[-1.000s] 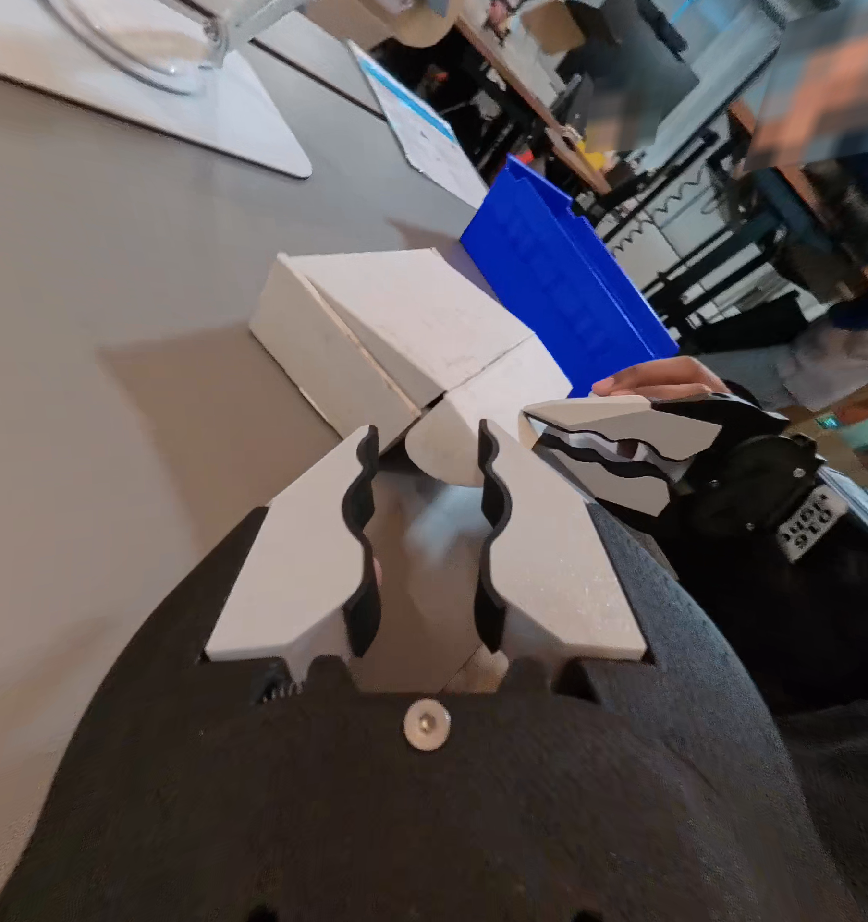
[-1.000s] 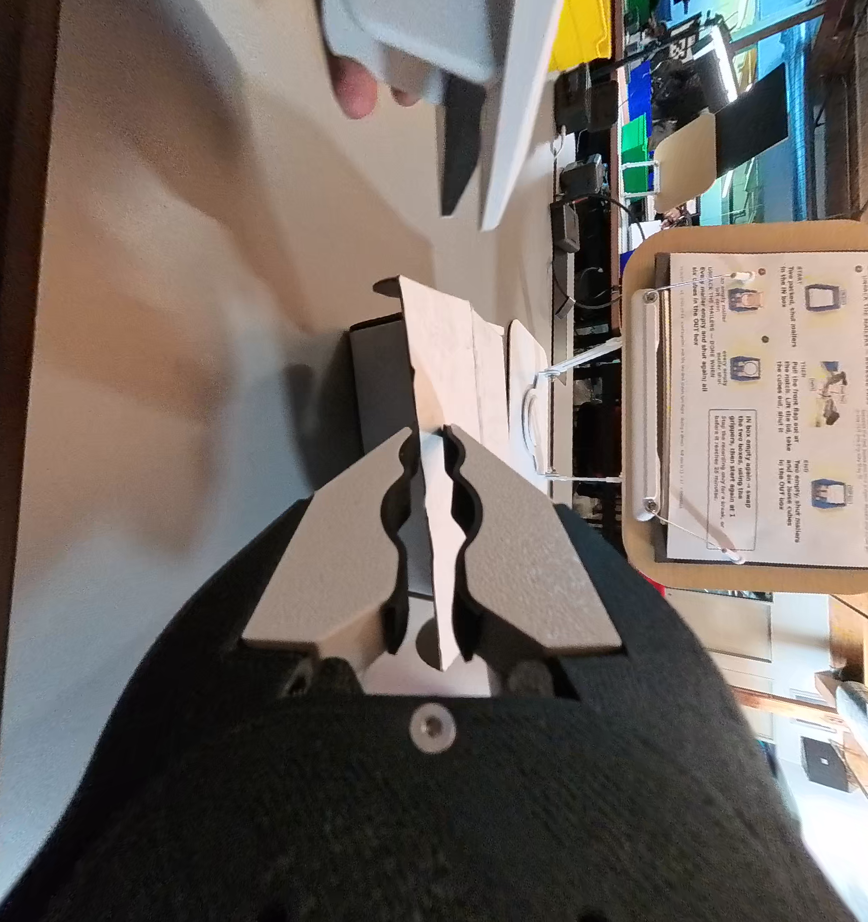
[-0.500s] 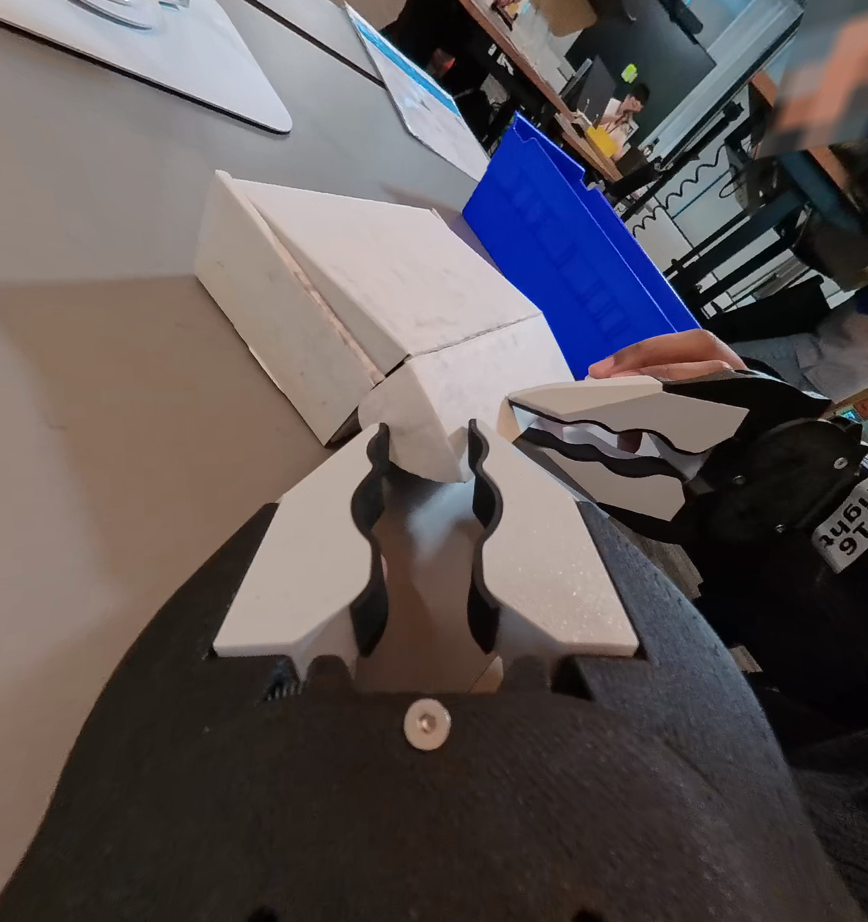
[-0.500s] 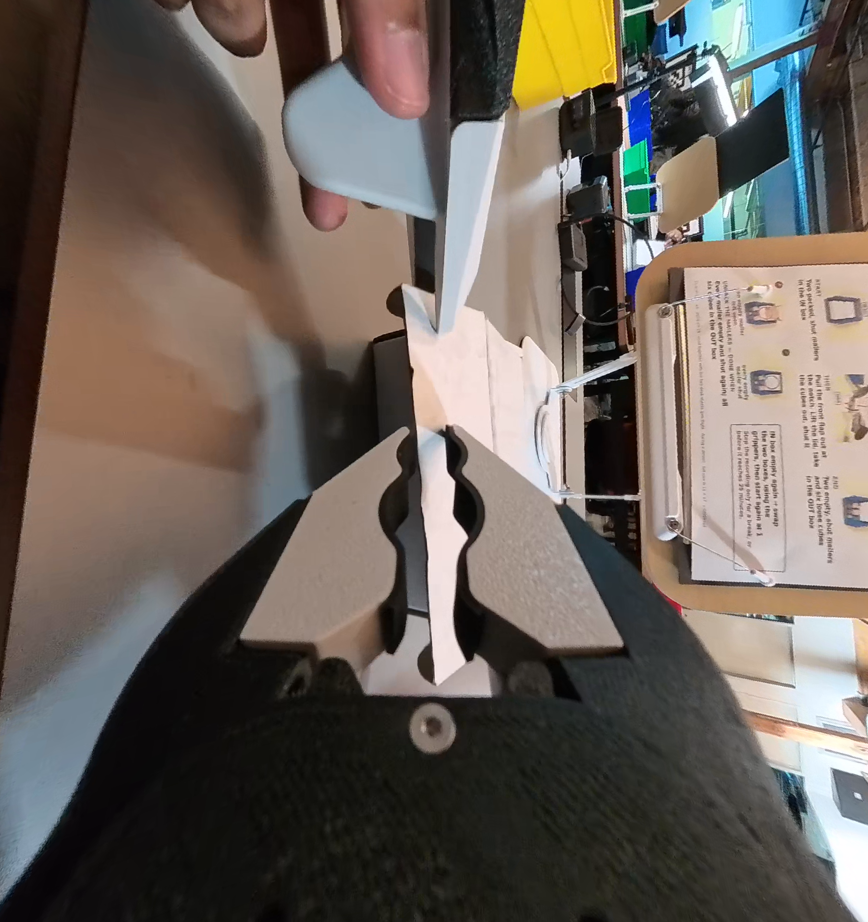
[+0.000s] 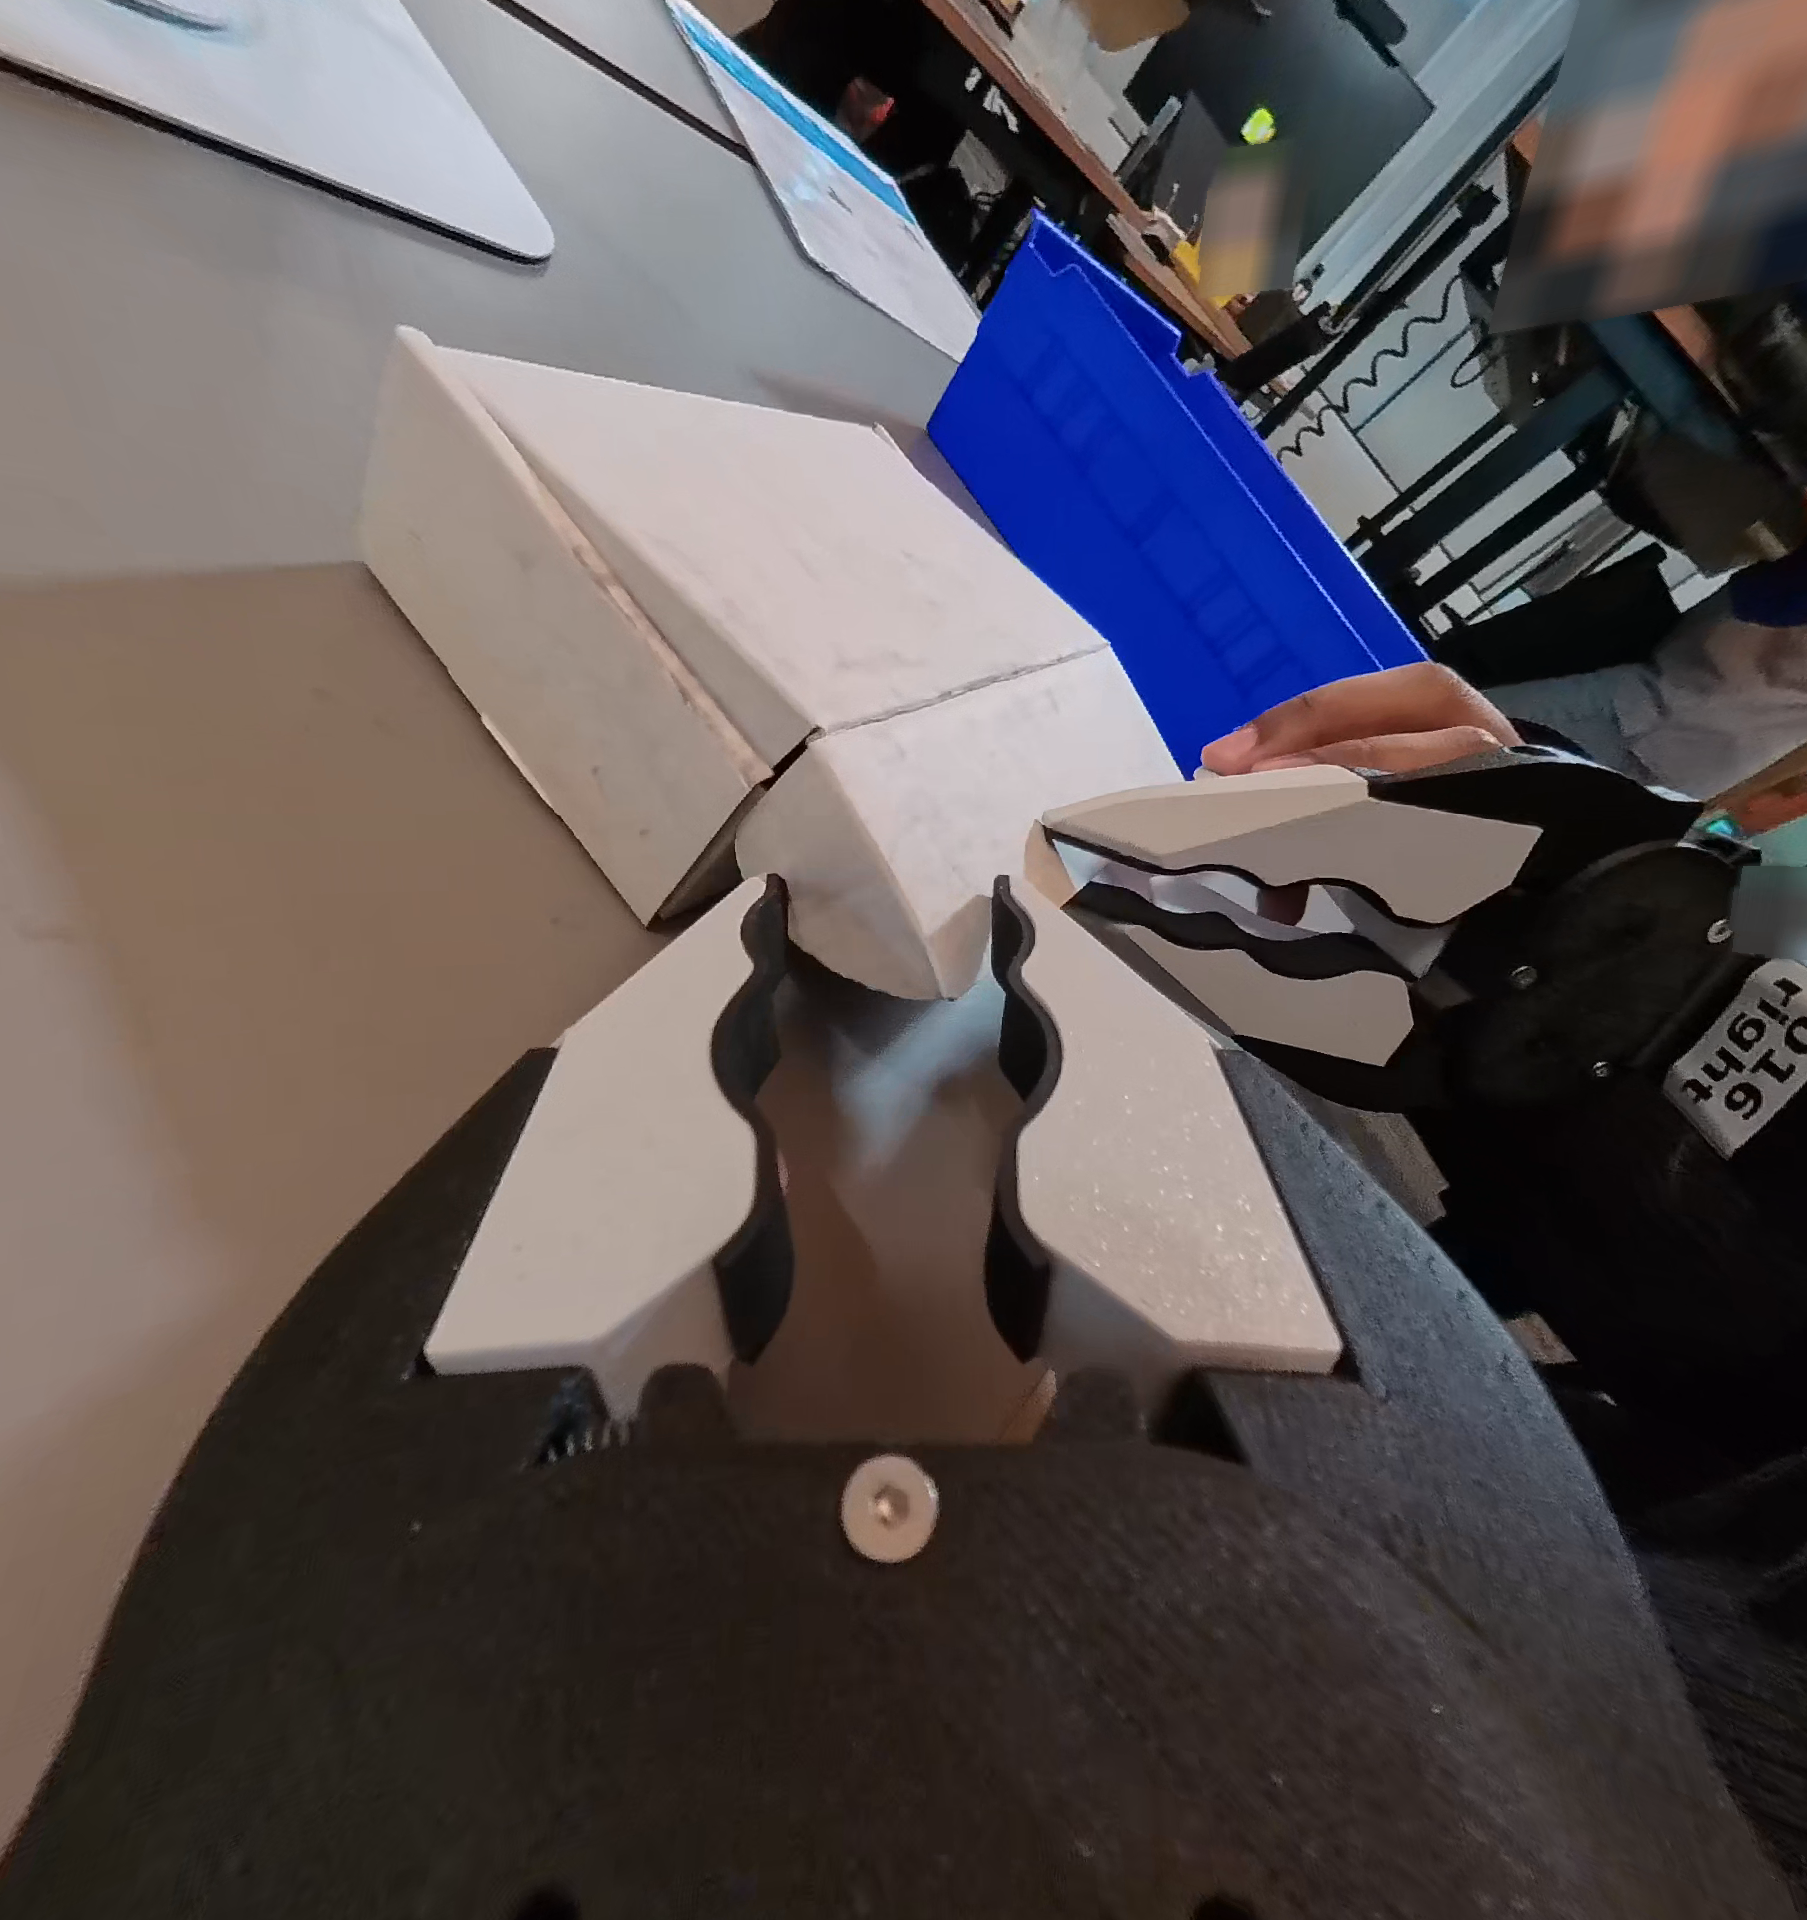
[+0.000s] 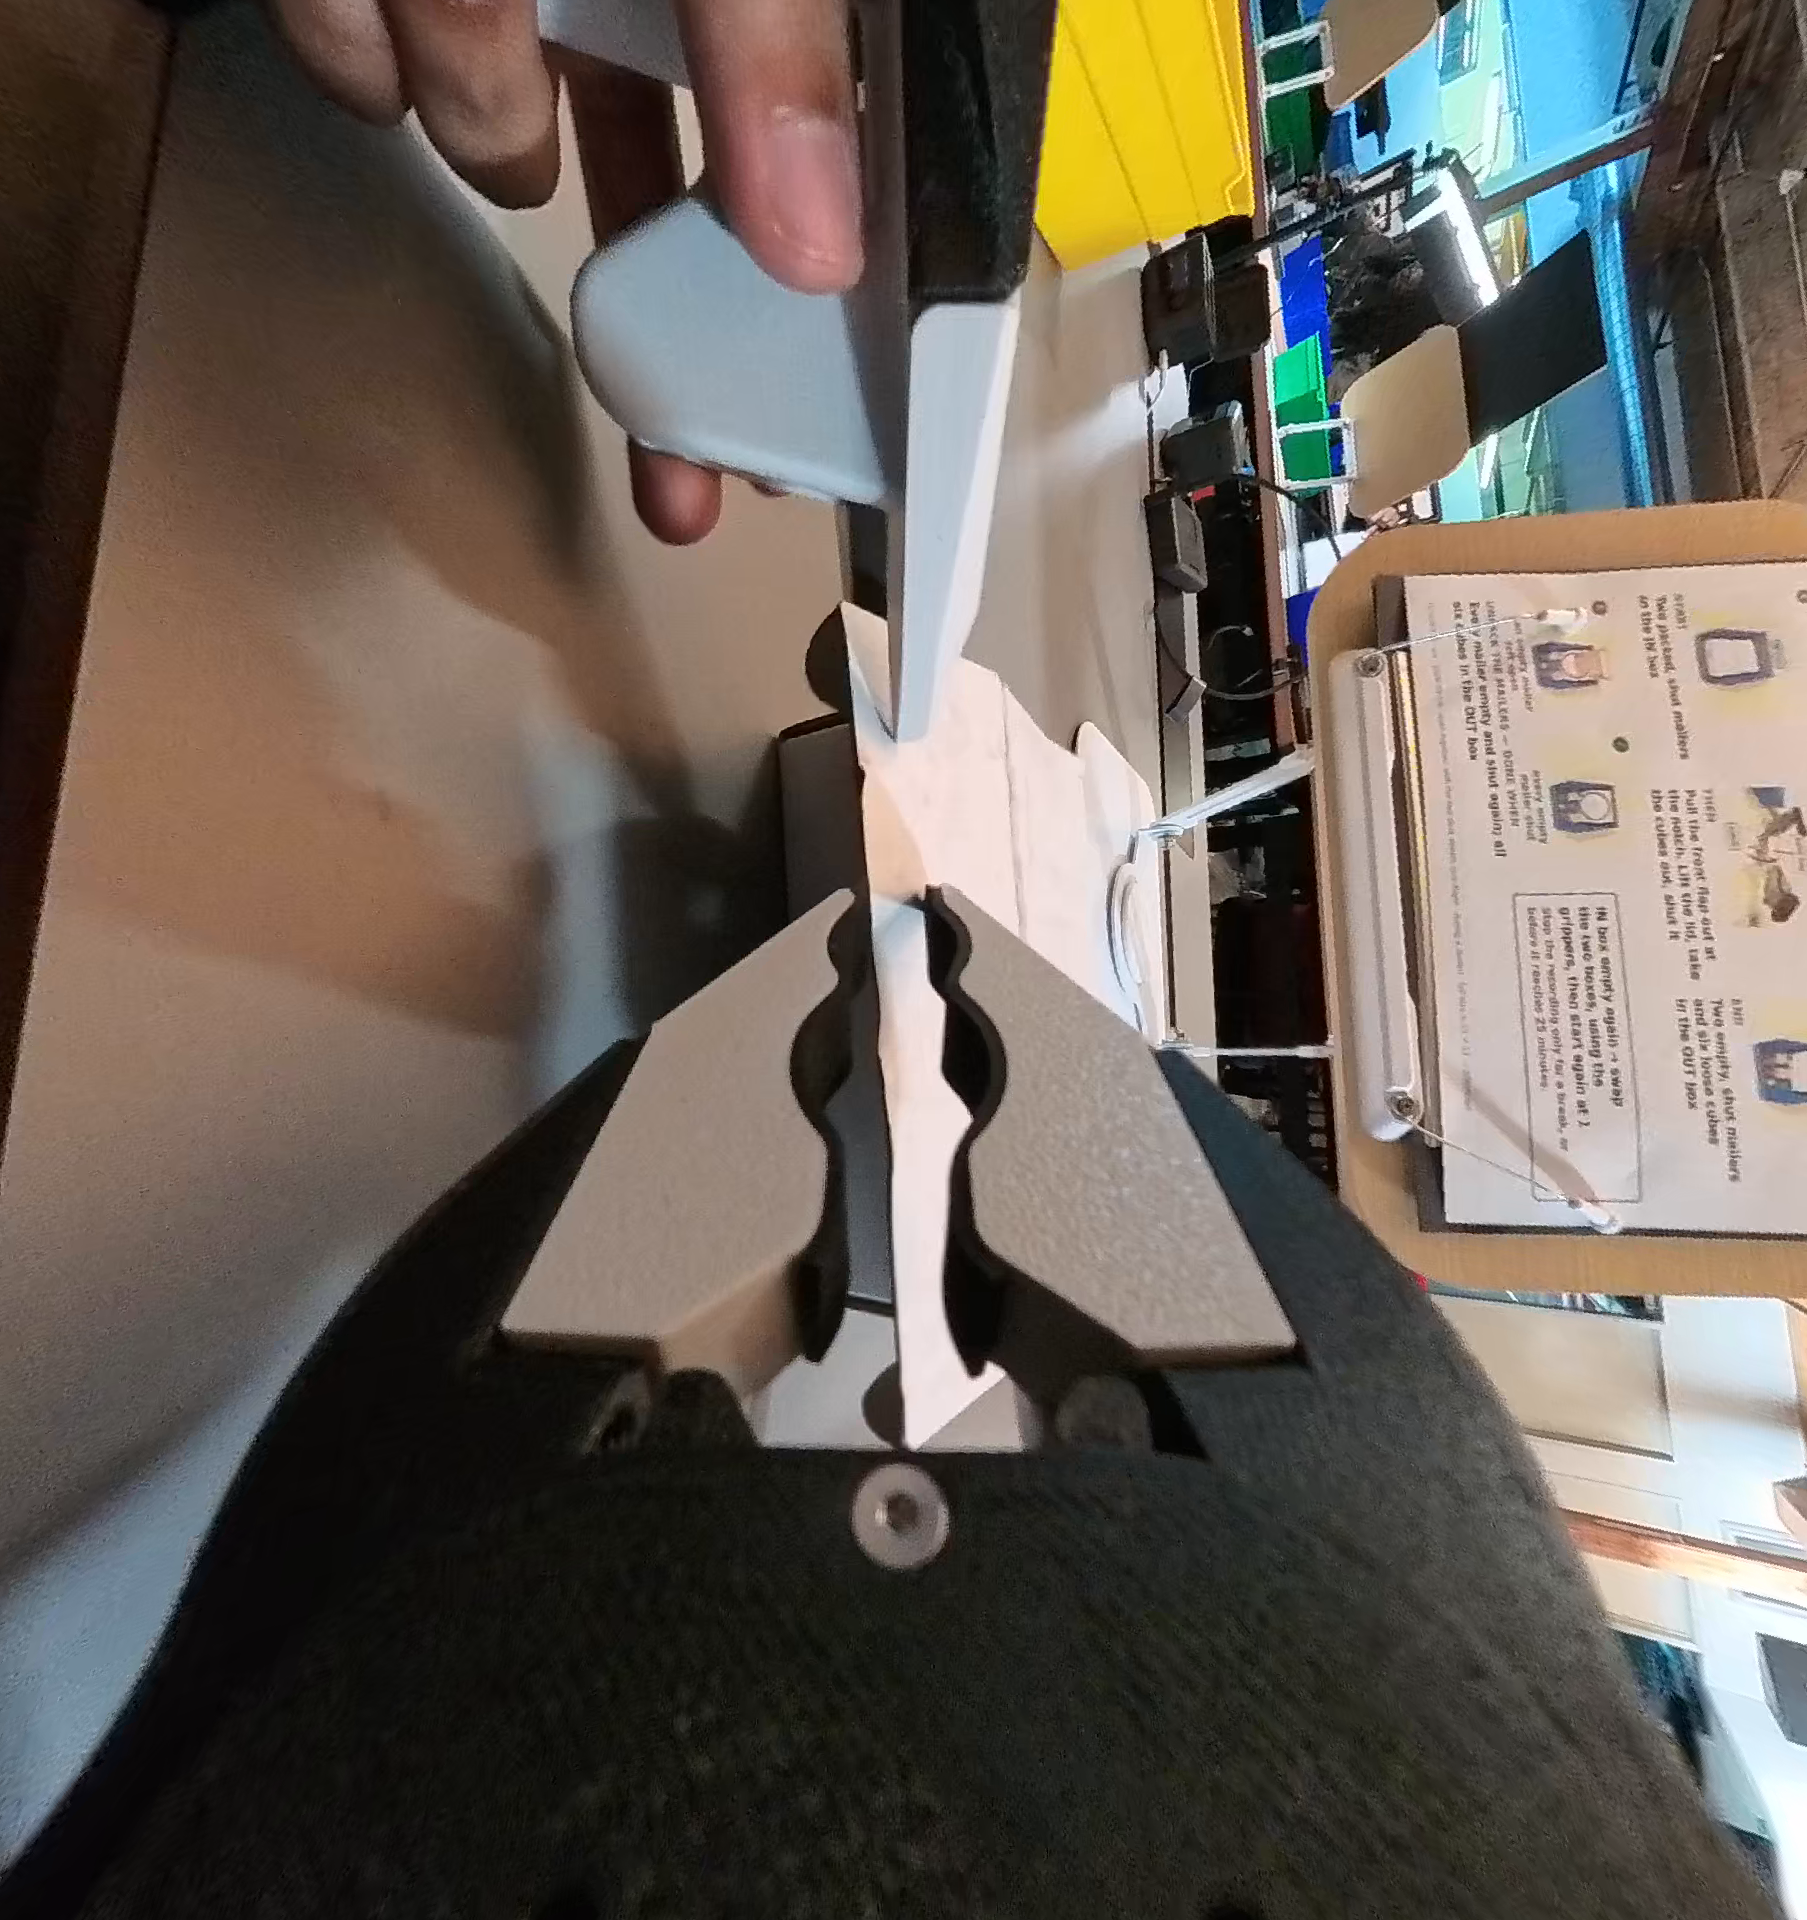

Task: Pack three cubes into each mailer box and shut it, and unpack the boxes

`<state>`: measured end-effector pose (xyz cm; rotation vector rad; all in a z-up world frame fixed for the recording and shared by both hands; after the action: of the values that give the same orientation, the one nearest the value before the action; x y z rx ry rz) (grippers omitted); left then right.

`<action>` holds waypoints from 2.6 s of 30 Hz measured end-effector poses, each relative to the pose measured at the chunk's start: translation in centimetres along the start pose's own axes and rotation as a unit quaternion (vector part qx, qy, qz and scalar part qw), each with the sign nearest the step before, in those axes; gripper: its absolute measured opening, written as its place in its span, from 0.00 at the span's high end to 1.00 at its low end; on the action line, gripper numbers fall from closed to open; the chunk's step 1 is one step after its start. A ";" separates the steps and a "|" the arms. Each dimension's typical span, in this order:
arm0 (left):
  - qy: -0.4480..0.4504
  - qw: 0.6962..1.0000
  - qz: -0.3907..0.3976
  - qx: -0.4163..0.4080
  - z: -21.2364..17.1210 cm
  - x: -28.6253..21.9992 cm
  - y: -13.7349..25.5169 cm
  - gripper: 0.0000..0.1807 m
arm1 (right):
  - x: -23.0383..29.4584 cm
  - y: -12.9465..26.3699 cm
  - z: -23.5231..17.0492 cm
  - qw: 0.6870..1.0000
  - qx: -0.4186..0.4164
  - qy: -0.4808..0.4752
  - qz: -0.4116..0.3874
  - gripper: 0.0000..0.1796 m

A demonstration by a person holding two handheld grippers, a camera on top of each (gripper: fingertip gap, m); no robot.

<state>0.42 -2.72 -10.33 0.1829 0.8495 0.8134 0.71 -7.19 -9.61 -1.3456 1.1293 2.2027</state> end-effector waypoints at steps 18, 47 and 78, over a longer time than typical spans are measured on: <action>-0.031 0.999 0.021 0.003 -0.1 0.0 -0.2 0.82 | -5.2 5.2 -2.6 0.943 -0.101 -0.316 0.000 0.77; -0.066 0.997 0.038 0.010 0.1 0.2 -0.5 0.80 | -0.8 2.0 -9.9 0.761 -0.008 -0.622 0.185 0.73; -0.151 0.976 0.140 -0.067 2.9 -0.9 2.7 0.52 | 1.2 3.5 -4.9 0.719 -0.106 -0.591 0.349 0.81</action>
<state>0.62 -1.01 -6.65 0.3030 0.4852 1.0717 0.85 -13.31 -10.19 0.7332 0.8360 2.8723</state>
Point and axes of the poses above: each gripper's, where its closed fingertips meet, y back along the fingers, z out of its top, x = y × z across the jaws, the point moved 1 cm from there along y, back along the fingers, and after that the axes turned 13 degrees about x, right-handed, at the moved point
